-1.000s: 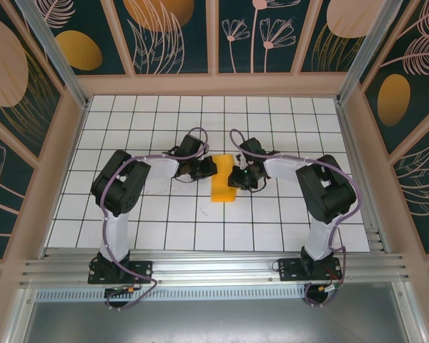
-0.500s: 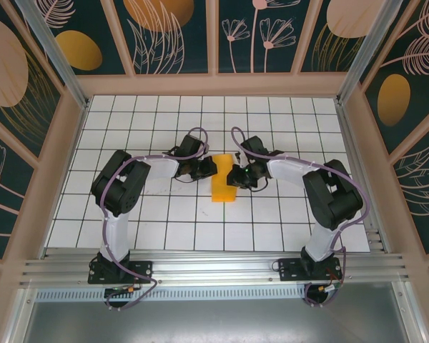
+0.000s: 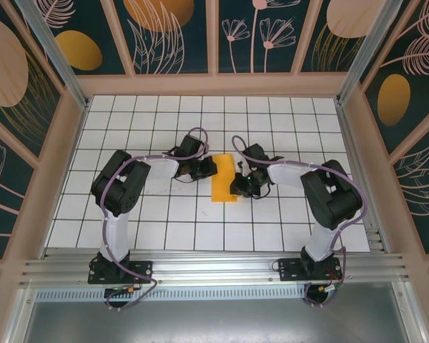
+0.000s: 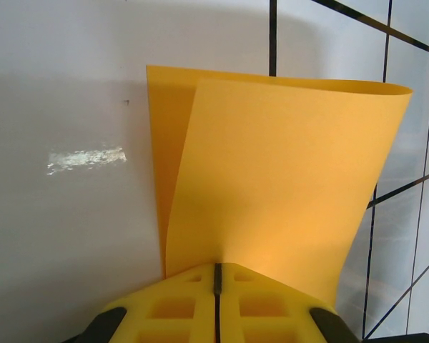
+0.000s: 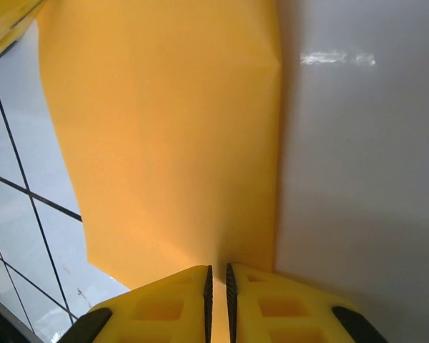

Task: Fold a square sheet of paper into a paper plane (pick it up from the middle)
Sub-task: Fold the square sheet of paper in half at the center of the table.

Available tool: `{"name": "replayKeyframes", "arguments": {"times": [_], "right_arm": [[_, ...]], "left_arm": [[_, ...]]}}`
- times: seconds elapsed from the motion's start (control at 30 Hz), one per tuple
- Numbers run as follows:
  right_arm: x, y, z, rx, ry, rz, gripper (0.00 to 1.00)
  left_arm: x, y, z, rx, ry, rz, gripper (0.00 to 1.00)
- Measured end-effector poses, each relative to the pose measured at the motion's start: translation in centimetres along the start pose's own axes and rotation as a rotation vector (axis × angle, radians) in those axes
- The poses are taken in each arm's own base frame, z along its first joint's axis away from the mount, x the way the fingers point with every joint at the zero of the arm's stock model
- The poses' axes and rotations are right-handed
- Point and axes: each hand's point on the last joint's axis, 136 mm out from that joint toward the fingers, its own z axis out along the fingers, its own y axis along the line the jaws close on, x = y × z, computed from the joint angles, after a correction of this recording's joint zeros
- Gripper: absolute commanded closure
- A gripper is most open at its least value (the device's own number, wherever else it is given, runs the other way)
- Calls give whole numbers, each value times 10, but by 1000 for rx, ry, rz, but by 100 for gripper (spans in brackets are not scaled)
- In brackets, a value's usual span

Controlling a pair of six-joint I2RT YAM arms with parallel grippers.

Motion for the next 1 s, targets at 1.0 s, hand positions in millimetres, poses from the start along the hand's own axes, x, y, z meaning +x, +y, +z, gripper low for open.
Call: {"name": "replayKeyframes", "arguments": {"times": [1.0], "right_arm": [[25, -6, -4, -27, 40, 16, 83]], "left_arm": [[-2, 0, 0, -3, -8, 2, 93]]}}
